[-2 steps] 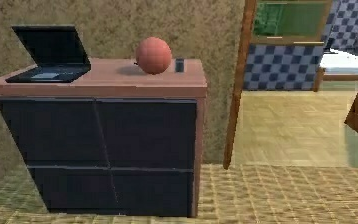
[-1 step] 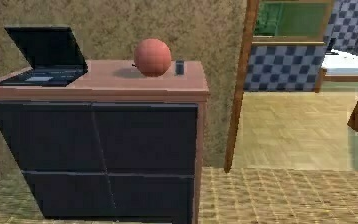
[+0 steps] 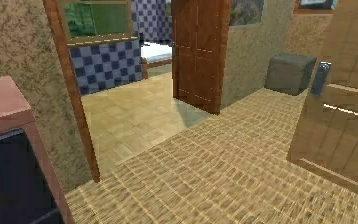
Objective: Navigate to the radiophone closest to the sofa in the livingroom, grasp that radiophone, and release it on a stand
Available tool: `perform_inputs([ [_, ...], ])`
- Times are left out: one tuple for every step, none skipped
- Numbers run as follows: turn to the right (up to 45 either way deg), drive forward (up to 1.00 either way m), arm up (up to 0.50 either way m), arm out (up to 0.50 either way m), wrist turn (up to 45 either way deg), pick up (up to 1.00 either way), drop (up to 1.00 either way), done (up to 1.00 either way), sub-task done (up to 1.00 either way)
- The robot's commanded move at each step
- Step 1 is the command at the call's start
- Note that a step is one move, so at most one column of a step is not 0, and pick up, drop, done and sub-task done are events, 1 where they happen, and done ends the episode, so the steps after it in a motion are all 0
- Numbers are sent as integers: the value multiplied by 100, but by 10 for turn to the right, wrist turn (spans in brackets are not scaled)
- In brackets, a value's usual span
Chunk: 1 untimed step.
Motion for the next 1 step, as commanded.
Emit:
perform_inputs([
  [90, 0, 0, 0, 0, 0, 0, 0, 0],
])
